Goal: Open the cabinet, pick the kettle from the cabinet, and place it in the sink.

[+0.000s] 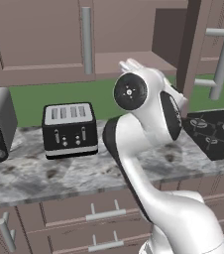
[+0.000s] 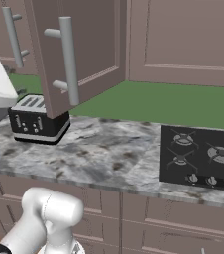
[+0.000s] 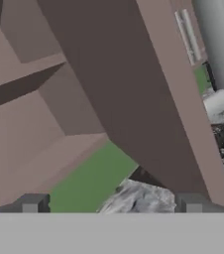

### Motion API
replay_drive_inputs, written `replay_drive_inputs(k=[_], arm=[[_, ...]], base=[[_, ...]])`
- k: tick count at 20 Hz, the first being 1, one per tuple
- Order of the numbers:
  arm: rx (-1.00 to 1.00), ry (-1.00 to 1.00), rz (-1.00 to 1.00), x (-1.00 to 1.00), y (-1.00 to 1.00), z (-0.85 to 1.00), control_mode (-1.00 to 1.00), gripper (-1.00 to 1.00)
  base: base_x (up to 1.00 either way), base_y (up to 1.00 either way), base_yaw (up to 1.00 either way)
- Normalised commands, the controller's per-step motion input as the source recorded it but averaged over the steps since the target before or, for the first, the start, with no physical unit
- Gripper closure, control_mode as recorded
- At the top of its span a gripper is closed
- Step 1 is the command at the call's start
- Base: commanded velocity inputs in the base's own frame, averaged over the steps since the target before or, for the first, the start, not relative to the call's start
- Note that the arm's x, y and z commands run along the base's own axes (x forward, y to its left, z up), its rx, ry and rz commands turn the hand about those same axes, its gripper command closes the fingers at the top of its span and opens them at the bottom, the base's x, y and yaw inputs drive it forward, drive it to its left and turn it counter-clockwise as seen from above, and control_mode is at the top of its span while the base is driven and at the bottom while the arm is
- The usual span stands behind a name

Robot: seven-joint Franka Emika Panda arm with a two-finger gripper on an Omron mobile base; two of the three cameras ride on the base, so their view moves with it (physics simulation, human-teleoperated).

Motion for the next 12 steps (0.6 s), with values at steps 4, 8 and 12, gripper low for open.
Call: replay_drive_inputs(k=[4, 8, 12], arm=[[0.02, -0.08, -0.27, 0.28, -0.05, -0.06, -1.0, -1.0], [0.0, -0.12, -0.34, 0.25, -0.07, -0.08, -1.0, -1.0], [0.0, -0.17, -0.3, 0.22, -0.08, -0.04, -1.0, -1.0]], base=[[0.0, 0.0, 0.0], [0.0, 0.0, 0.0], [0.0, 0.0, 0.0]])
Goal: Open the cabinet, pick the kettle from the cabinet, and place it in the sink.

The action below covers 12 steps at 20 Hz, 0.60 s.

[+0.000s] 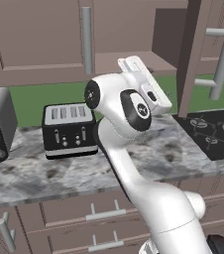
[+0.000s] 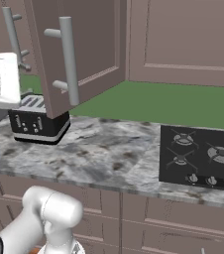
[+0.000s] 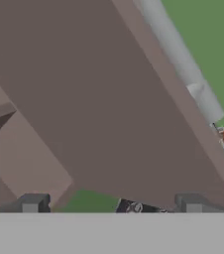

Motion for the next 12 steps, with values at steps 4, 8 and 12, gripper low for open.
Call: replay_drive_inputs(k=[4, 8, 12], arm=[[0.0, -0.17, -0.27, 0.22, -0.11, -0.01, -1.0, -1.0], [0.0, -0.06, -0.24, 0.17, -0.17, 0.0, -1.0, -1.0], [0.0, 0.0, -0.23, 0.13, -0.15, 0.0, -1.0, -1.0]], base=[[0.0, 0.0, 0.0], [0.0, 0.0, 0.0], [0.0, 0.0, 0.0]])
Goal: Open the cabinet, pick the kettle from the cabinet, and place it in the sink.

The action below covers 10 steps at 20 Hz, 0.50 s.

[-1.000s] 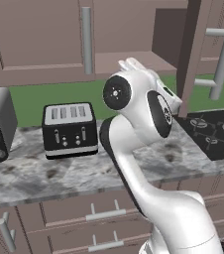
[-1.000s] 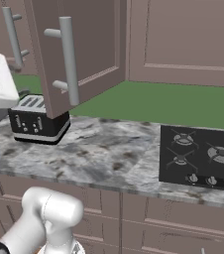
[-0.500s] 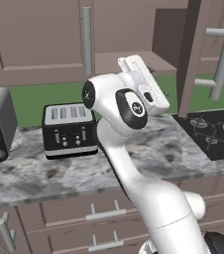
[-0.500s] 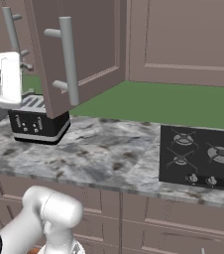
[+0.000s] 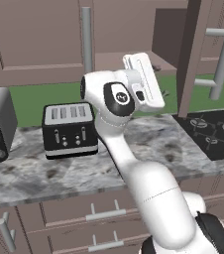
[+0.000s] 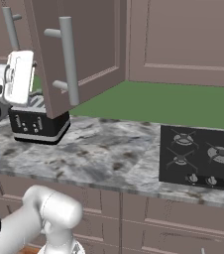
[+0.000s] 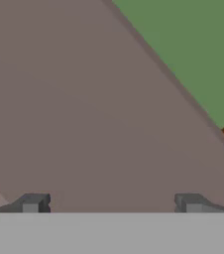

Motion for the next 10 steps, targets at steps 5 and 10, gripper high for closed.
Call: replay_drive_inputs(k=[5, 10], arm=[[0.0, 0.0, -0.23, 0.17, -0.18, 0.0, -1.0, -1.0], [0.0, -0.03, -0.13, 0.03, -0.27, 0.0, -1.0, -1.0]], base=[[0.0, 0.0, 0.0], [0.0, 0.0, 0.0]])
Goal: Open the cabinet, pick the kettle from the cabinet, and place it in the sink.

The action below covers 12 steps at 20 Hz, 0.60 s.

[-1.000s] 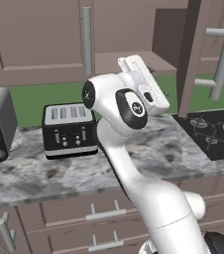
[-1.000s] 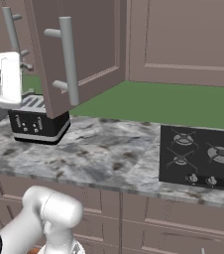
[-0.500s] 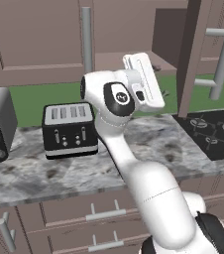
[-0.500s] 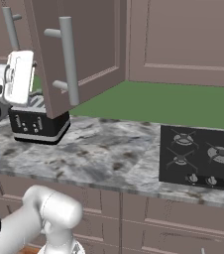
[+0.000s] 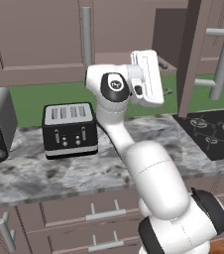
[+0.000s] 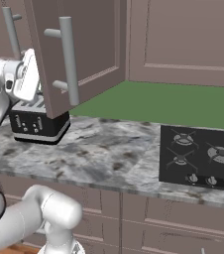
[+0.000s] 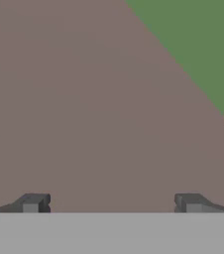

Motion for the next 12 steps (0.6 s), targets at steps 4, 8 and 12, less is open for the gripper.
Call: replay_drive_inputs(k=[4, 8, 12], arm=[[0.0, -0.1, -0.04, -0.13, -0.34, 0.0, -1.0, -1.0], [0.0, -0.09, 0.0, -0.21, -0.39, 0.0, -1.0, -1.0], [0.0, -0.08, 0.0, -0.21, -0.42, 0.0, -1.0, -1.0]], base=[[0.0, 0.0, 0.0], [0.0, 0.0, 0.0], [0.0, 0.0, 0.0]])
